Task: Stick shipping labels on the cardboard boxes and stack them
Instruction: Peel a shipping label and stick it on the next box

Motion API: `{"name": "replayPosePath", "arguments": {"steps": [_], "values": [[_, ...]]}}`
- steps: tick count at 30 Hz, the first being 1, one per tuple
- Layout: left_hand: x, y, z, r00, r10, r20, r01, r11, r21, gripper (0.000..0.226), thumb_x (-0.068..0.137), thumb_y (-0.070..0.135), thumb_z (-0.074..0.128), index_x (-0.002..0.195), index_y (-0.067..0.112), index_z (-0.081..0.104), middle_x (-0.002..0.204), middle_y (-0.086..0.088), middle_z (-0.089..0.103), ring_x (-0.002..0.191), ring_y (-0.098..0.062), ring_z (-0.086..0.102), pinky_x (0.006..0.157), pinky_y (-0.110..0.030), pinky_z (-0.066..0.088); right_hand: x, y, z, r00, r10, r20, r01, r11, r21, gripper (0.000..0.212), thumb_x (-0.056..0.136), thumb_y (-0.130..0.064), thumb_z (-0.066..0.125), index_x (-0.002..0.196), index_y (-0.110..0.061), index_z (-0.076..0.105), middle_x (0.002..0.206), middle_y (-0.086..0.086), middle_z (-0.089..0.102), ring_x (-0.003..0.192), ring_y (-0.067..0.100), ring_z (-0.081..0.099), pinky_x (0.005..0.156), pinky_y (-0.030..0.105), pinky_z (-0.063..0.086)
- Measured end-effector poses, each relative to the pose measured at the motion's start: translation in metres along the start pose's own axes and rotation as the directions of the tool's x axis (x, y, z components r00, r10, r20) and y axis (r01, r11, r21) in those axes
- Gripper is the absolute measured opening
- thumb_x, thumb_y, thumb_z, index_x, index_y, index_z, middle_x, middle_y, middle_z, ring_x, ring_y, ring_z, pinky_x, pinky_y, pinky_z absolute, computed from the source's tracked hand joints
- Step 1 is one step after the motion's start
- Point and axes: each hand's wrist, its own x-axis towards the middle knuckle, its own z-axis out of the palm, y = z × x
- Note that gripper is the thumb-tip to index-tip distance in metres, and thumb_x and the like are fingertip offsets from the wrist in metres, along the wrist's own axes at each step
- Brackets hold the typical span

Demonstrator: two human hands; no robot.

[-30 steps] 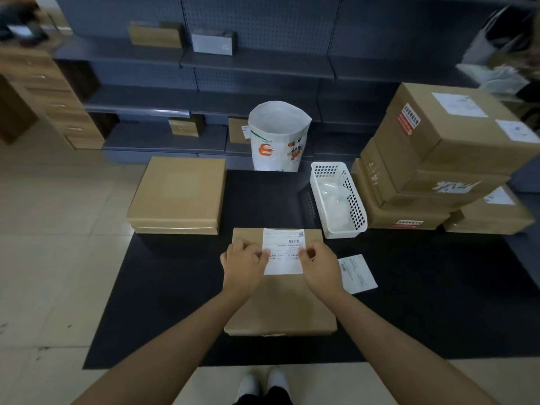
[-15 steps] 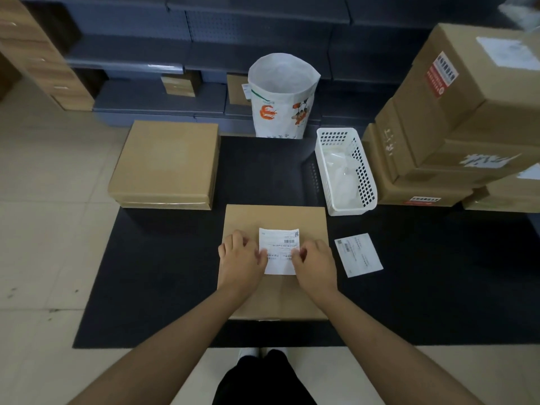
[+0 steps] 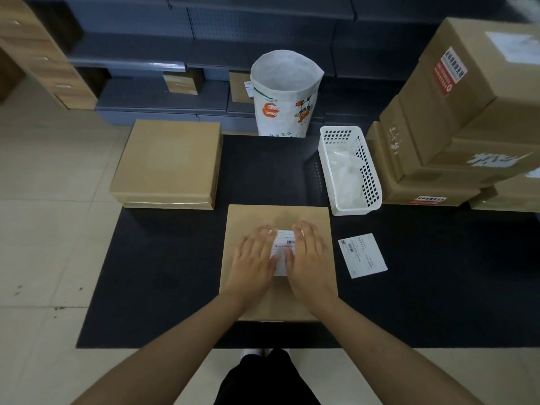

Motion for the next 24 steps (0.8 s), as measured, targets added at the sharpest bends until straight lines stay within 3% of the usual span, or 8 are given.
{"name": "replayPosePath", "arguments": {"steps": [3,8,13,17,20,24], "values": [[0.000,-0.002,0.013,0.982,0.109,0.156,-0.130,0.983,0.127,0.054,0.097,0.028,0.027,0.147,0.007,0.027,0.153,-0.011,0.031,0.143,-0.026,0.023,0.116,-0.040,0.008,0.004,0.000,0.011,0.984,-0.118,0.130,0.127,0.990,-0.062,0.058,0.094,-0.027,0.031,0.146,-0.003,0.034,0.154,0.014,0.030,0.144,0.033,0.026,0.114,0.043,0.012],[-0.006,-0.011,0.032,0.980,0.032,0.199,-0.061,0.989,0.138,0.057,0.102,0.036,0.001,0.152,0.009,0.007,0.160,-0.007,0.008,0.148,-0.024,0.007,0.115,-0.042,0.008,-0.001,0.017,0.027,0.975,-0.113,0.193,0.136,0.985,-0.110,0.058,0.097,-0.033,0.022,0.149,-0.006,0.020,0.158,0.010,0.021,0.146,0.026,0.018,0.115,0.040,0.004],[-0.005,-0.010,0.031,0.977,0.046,0.209,-0.081,0.983,0.162,0.056,0.102,0.032,0.013,0.152,0.006,0.009,0.160,-0.009,0.008,0.147,-0.026,0.008,0.116,-0.042,0.006,-0.003,0.015,0.027,0.967,-0.123,0.223,0.149,0.984,-0.101,0.058,0.099,-0.034,0.013,0.152,-0.010,0.006,0.160,0.004,0.000,0.148,0.020,-0.005,0.118,0.038,-0.005],[-0.004,-0.007,0.023,0.981,0.046,0.188,-0.074,0.986,0.148,0.055,0.103,0.034,0.011,0.151,0.006,0.013,0.159,-0.011,0.015,0.146,-0.024,0.011,0.116,-0.038,0.005,-0.002,0.014,0.025,0.970,-0.099,0.222,0.129,0.984,-0.122,0.058,0.099,-0.032,0.020,0.151,-0.007,0.015,0.160,0.008,0.012,0.148,0.024,0.009,0.117,0.040,0.001],[0.000,-0.007,0.010,0.981,0.068,0.184,-0.088,0.991,0.103,0.059,0.101,0.037,0.019,0.151,0.008,0.008,0.159,-0.007,0.002,0.147,-0.019,-0.003,0.118,-0.031,-0.007,0.003,0.017,0.020,0.962,-0.154,0.227,0.190,0.971,-0.143,0.059,0.098,-0.033,0.027,0.151,-0.007,0.019,0.159,0.010,0.017,0.148,0.025,0.011,0.116,0.043,0.006],[0.004,-0.016,0.010,0.945,0.136,0.298,-0.155,0.987,0.043,0.064,0.099,0.047,0.006,0.151,0.013,-0.007,0.158,0.000,-0.016,0.144,-0.011,-0.022,0.116,-0.029,-0.017,0.002,0.027,0.023,0.924,-0.246,0.293,0.300,0.941,-0.158,0.060,0.099,-0.035,0.022,0.152,-0.007,0.014,0.160,0.009,0.015,0.149,0.021,0.008,0.116,0.043,0.010]]}}
